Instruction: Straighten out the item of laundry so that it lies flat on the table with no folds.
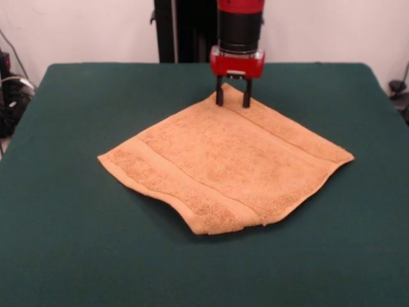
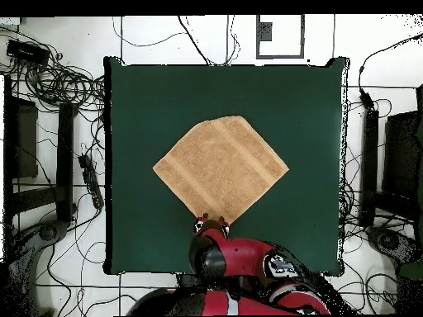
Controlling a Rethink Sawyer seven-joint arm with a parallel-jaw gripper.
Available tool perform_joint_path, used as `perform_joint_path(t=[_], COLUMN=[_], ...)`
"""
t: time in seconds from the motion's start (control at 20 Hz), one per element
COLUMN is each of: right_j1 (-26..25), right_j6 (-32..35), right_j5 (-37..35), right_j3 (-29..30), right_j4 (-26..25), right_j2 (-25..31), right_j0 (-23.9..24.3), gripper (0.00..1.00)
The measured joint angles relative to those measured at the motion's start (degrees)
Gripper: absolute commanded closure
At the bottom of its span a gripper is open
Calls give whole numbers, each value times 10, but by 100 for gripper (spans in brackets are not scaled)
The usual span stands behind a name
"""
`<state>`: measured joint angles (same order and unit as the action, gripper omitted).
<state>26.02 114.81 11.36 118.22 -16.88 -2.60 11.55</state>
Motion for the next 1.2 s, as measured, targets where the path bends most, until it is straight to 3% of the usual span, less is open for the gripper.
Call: perform_joint_path(t=[1.2], right_j1=[-1], right_j6=[0], right_j5=[0], right_j3=[25], right_j4=[0], right_j2=[-6], right_j0=[5], gripper=[0])
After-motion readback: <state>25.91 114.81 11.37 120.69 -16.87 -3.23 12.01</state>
